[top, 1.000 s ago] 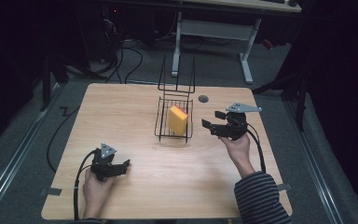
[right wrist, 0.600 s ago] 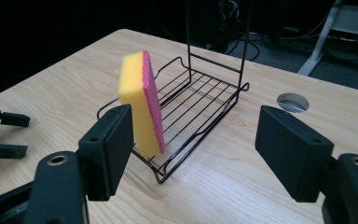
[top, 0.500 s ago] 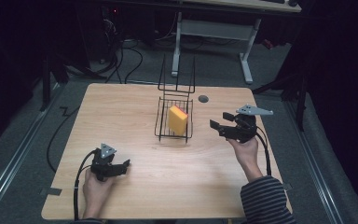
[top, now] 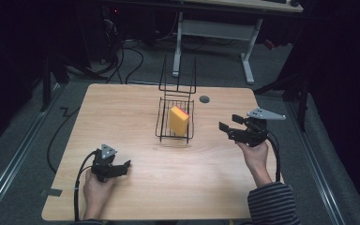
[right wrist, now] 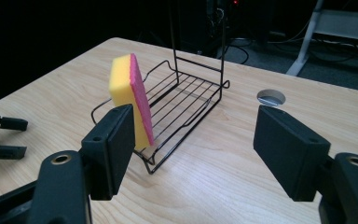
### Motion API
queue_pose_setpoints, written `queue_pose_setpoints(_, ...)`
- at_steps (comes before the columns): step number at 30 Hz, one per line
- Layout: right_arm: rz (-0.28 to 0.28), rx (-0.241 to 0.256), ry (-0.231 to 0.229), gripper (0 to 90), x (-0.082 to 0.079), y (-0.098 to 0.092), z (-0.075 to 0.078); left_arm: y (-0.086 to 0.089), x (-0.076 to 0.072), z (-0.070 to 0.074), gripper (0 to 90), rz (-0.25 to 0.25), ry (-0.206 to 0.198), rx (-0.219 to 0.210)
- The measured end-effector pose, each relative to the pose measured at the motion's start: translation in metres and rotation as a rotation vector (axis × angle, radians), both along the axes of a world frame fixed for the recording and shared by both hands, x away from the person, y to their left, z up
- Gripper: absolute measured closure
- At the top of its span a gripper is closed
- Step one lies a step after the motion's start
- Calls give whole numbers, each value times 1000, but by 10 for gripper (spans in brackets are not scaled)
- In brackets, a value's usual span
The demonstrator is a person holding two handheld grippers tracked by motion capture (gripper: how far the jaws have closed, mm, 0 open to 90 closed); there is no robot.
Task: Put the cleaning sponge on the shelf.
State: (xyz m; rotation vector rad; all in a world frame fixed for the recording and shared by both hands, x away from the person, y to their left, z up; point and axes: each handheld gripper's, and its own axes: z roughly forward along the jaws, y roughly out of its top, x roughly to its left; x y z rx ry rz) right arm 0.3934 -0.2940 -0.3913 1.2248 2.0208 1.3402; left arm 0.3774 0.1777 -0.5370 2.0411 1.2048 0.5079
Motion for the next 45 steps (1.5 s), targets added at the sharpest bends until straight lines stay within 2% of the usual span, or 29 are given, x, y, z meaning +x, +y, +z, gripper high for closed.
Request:
queue_pose_setpoints(4,-4,8,-16,307,-6,-3,0,0,0,0,208,0,0,0)
queue_pose_setpoints(17,-47,38,-10,317,-22,-23,-12,0,0,0,208,0,0,1)
queue_pose_setpoints(21,-55,45,-6,317,-28,-28,-18,0,0,0,208,0,0,1)
queue_pose_setpoints(24,-58,75,-7,318,-32,-32,-22,0,0,0,208,0,0,1)
queue_pose_setpoints(34,-81,89,5,320,-41,-40,-38,0,0,0,208,-1,0,1)
queue_pose_setpoints(45,-110,92,-4,335,-46,-42,-53,0,0,0,208,0,0,2)
